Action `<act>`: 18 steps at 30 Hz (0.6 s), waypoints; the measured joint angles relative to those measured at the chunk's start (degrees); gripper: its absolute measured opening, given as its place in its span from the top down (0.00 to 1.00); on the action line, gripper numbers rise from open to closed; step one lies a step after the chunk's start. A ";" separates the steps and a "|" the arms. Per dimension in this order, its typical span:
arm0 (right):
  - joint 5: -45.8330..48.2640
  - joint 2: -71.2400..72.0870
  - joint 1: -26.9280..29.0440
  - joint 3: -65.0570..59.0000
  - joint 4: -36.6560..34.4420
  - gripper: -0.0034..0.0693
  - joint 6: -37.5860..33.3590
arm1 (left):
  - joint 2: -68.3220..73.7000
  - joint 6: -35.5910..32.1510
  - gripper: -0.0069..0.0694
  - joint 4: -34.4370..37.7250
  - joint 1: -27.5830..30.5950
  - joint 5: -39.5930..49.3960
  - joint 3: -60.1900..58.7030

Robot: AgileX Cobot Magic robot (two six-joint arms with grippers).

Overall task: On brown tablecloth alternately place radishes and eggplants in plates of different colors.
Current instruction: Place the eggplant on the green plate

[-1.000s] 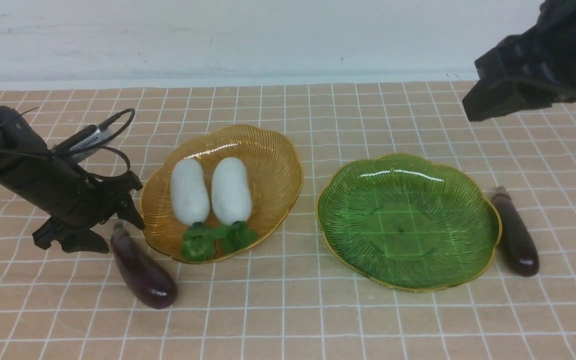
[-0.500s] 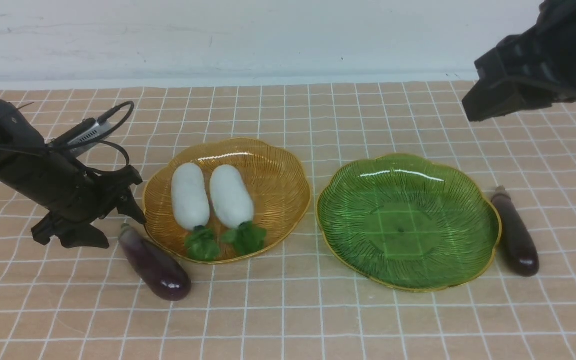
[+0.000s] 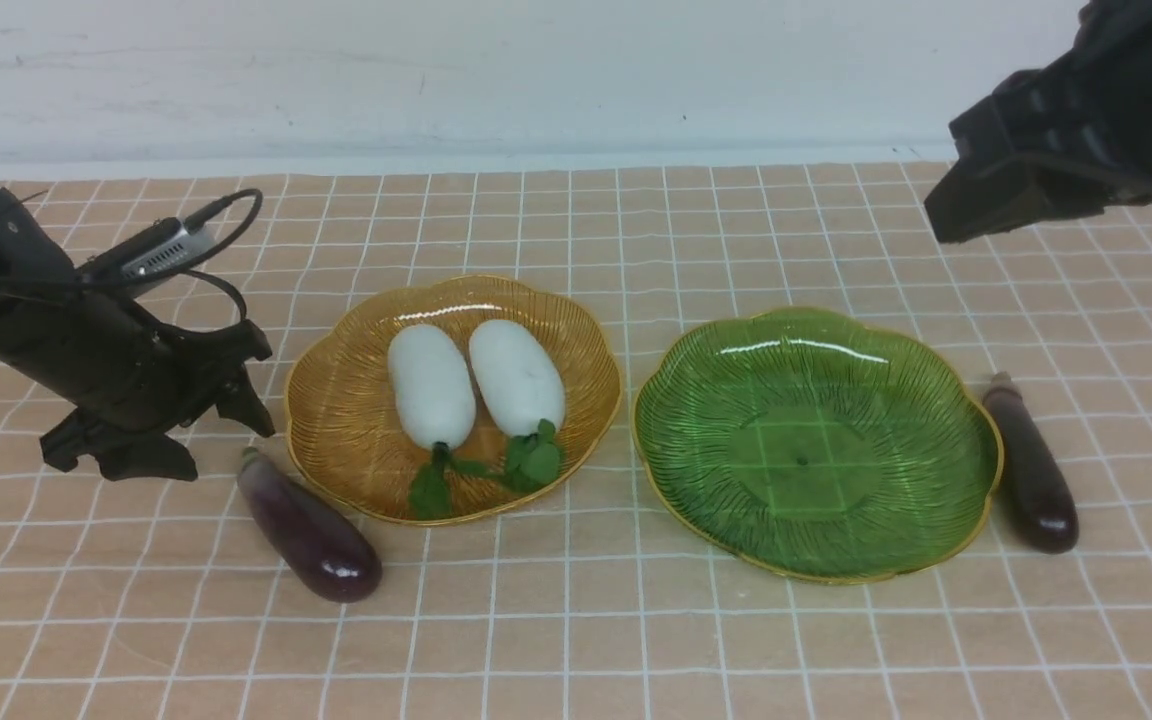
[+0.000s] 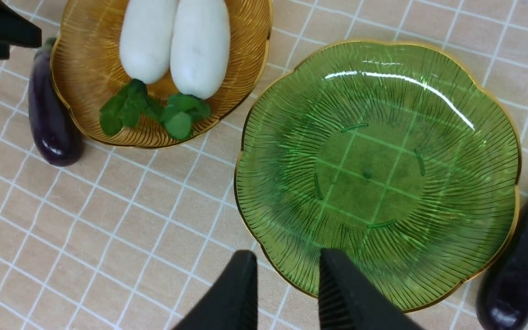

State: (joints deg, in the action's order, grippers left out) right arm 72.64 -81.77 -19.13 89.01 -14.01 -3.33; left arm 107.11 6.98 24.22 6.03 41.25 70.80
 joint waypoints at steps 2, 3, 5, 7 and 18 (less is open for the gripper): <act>-0.05 0.00 0.00 0.00 0.00 0.70 0.00 | 0.45 0.74 0.28 -0.30 0.00 -0.13 0.00; -0.05 0.00 0.00 0.00 0.00 0.70 0.00 | 0.74 1.09 0.28 -0.30 0.00 -0.13 0.00; -0.05 0.00 0.00 0.00 0.00 0.70 0.00 | 1.88 1.53 0.28 -0.30 0.00 -0.13 0.00; -0.05 0.00 0.00 0.00 0.00 0.70 -0.06 | 3.12 1.59 0.28 -0.36 0.00 -0.13 0.00; -0.05 0.00 0.00 0.00 0.05 0.70 -0.23 | 4.76 1.89 0.46 -1.04 0.00 -0.12 0.00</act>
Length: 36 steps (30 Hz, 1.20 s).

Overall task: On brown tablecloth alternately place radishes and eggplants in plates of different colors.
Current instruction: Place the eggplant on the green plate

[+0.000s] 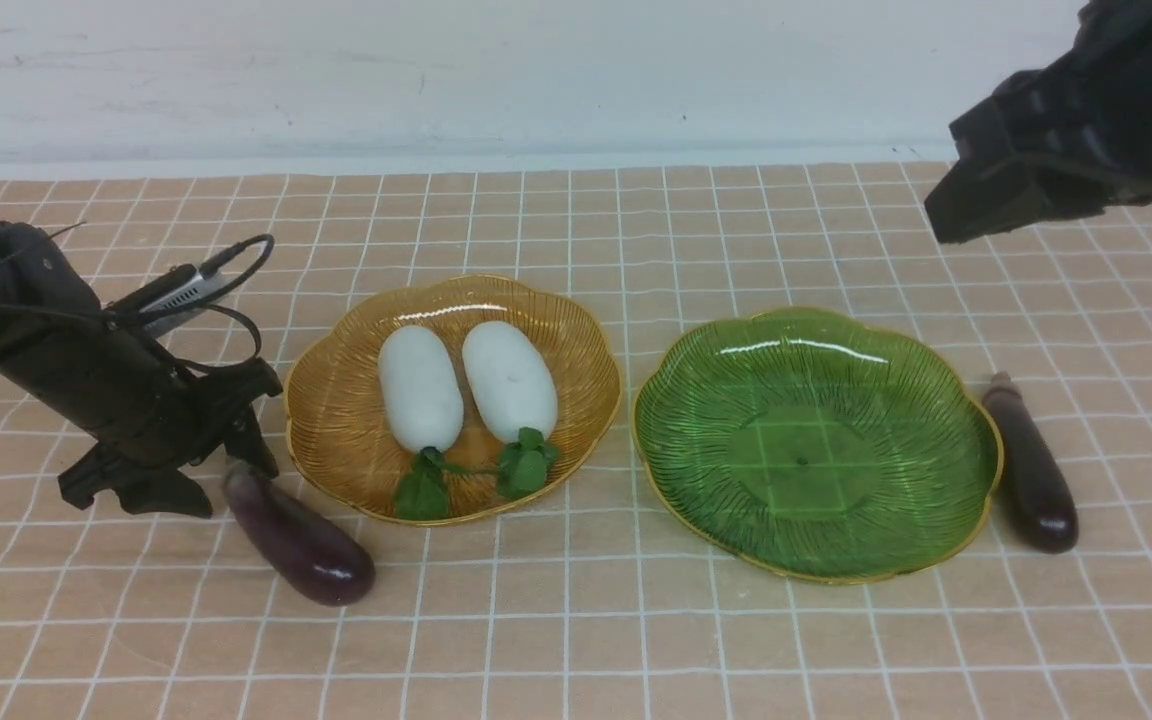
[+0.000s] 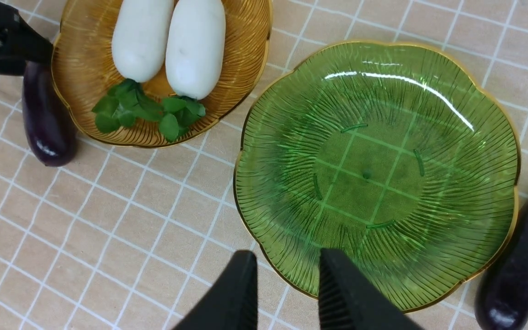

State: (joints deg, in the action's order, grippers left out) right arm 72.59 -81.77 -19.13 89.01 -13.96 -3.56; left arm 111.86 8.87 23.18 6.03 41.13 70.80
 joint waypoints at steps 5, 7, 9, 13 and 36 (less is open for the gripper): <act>0.00 0.00 0.00 0.00 0.47 0.70 -0.09 | -1.40 -0.68 0.69 -6.44 0.30 2.51 0.47; 0.00 0.00 0.00 0.00 0.95 0.70 -0.13 | -2.06 -0.83 0.70 -9.30 1.01 4.96 1.52; 0.00 0.00 0.00 0.00 1.93 0.70 -0.13 | -2.69 -0.83 0.70 -10.81 1.86 7.09 2.70; 0.00 0.00 0.00 0.00 7.39 0.70 -0.19 | -6.00 -0.96 0.70 -11.63 4.69 14.21 8.32; 0.00 0.00 9.00 -0.05 21.05 0.70 6.85 | 10.61 -24.86 0.61 22.66 -34.74 -15.10 29.20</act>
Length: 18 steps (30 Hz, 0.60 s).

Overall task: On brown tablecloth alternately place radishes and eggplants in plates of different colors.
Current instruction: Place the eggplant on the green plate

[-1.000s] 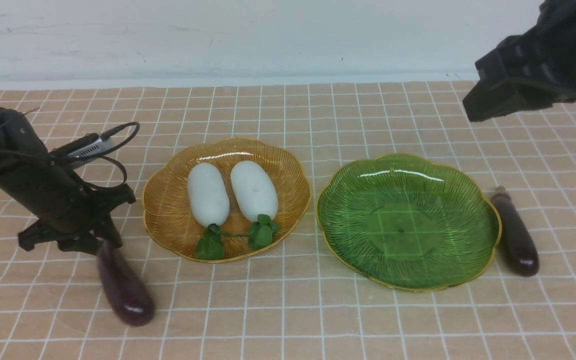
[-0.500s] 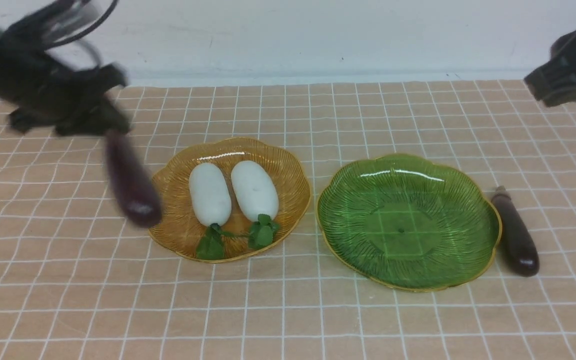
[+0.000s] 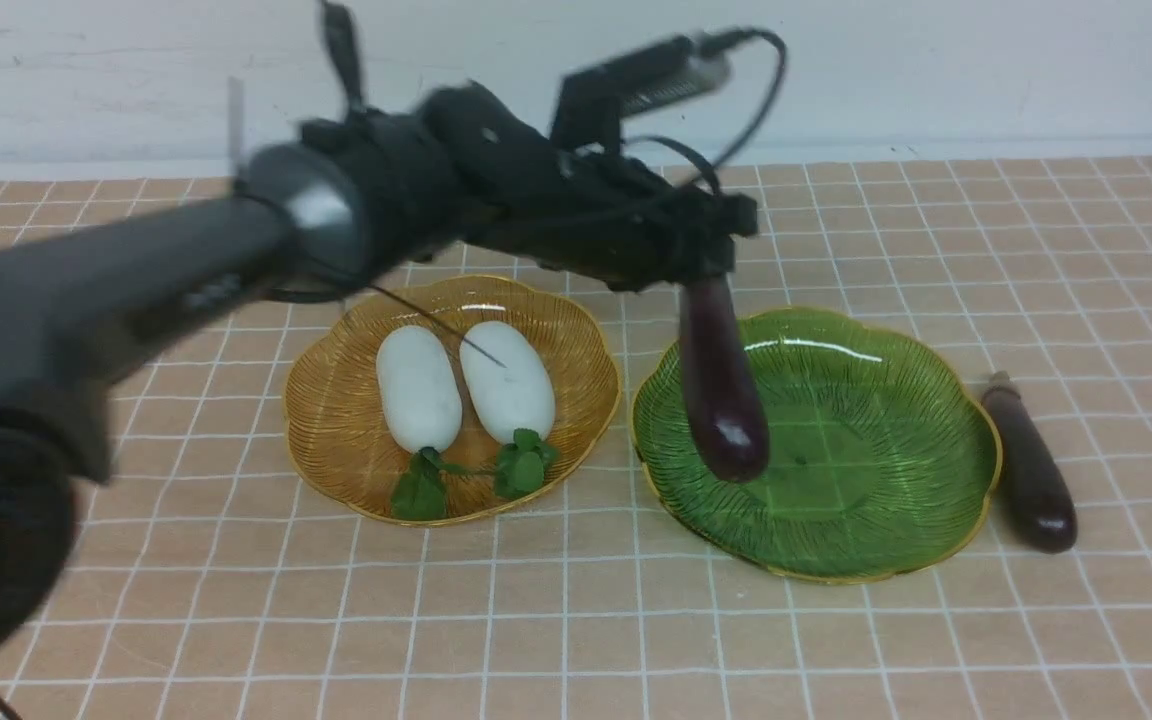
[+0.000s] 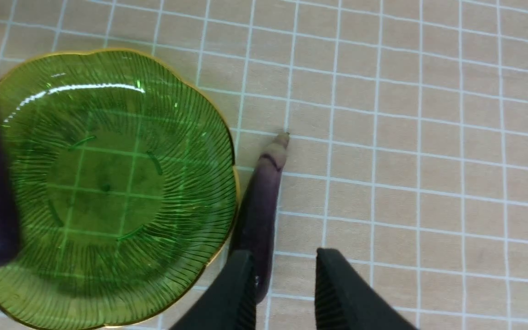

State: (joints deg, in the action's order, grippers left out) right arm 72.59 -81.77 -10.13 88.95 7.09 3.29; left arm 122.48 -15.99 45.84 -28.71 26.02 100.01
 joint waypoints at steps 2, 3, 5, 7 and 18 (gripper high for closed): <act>0.00 -0.33 0.11 0.00 -1.64 0.70 0.00 | 2.60 0.00 0.49 0.17 -0.05 1.98 2.42; 0.00 -0.66 0.11 0.00 -2.10 0.70 0.00 | 3.19 0.00 0.43 0.17 0.02 3.30 3.23; 0.00 -2.42 0.11 0.00 -2.70 0.70 -0.37 | 3.49 0.00 0.31 -0.09 0.52 6.75 5.01; 0.00 -5.61 0.27 0.00 -2.89 0.70 -1.69 | 3.16 0.06 0.23 -0.06 1.62 11.67 7.48; -3.40 -24.96 13.66 0.00 -16.05 0.53 -4.00 | -8.20 4.74 0.89 -14.73 16.74 43.26 14.27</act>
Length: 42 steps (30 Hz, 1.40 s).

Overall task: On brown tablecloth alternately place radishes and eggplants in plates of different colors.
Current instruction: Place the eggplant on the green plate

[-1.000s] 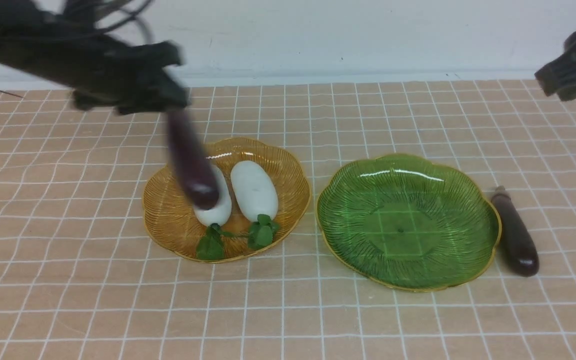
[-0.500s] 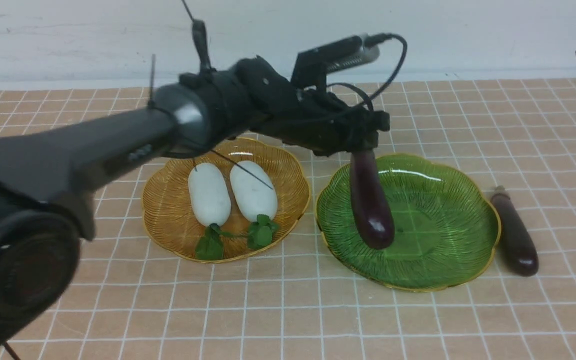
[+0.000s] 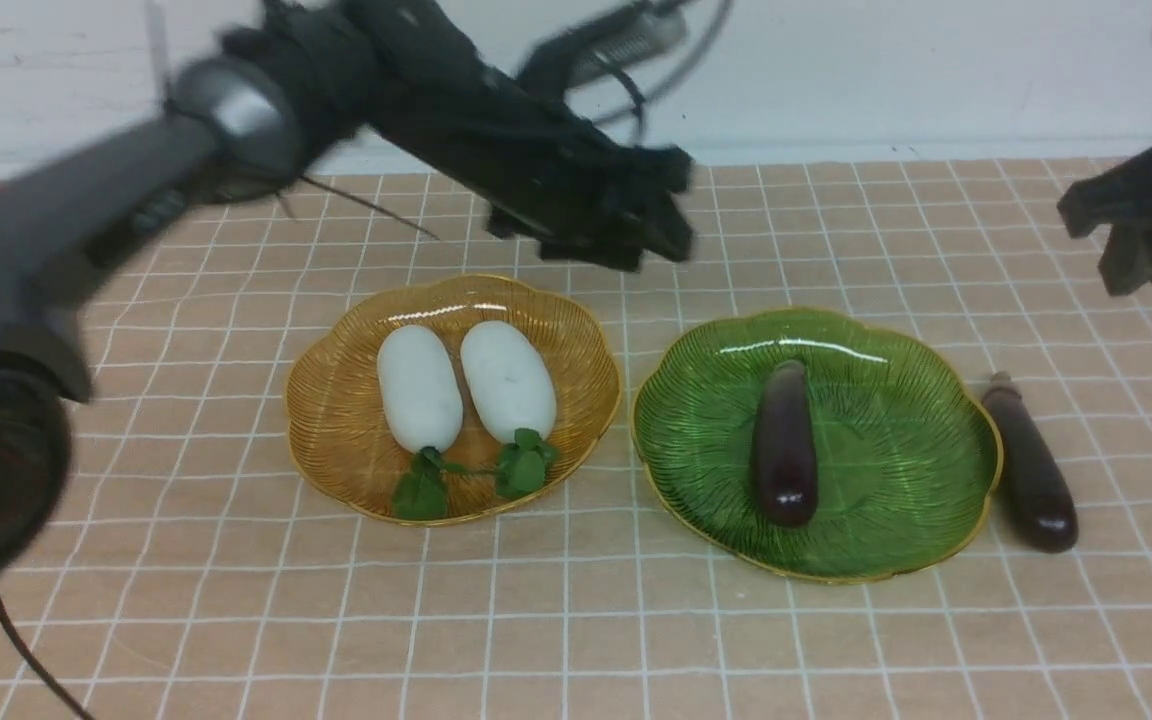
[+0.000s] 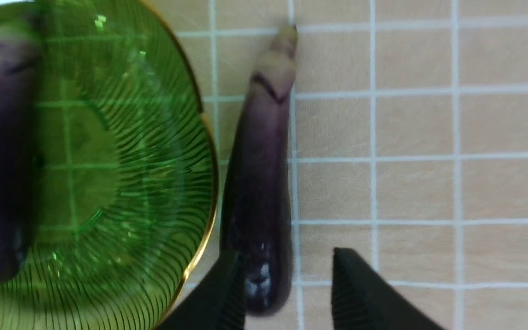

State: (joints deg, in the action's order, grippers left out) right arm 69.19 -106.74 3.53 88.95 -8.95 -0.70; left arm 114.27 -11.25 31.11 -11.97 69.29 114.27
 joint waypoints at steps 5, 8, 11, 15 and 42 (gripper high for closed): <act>-8.43 -6.49 0.34 0.00 -2.80 0.32 0.00 | -3.85 0.31 0.91 -10.79 1.88 1.31 -2.06; -13.02 -9.88 0.18 0.00 -4.22 0.25 0.00 | -7.43 1.25 0.91 -15.06 1.88 1.50 -5.71; -16.40 -12.63 -0.03 0.00 -4.77 0.22 0.06 | -11.70 1.58 0.91 -17.50 1.88 1.86 -10.38; -19.88 -15.59 -0.35 0.00 -5.46 0.22 0.11 | -18.04 1.62 0.91 -20.11 1.88 2.10 -15.56; -18.68 -3.00 -12.50 3.97 -10.06 0.65 -0.02 | -57.36 4.75 0.91 -23.05 1.88 2.87 -38.30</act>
State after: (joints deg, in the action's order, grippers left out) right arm 50.52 -109.74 -8.97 92.93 -19.01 -0.72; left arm 56.92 -6.50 8.06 -10.09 72.16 75.97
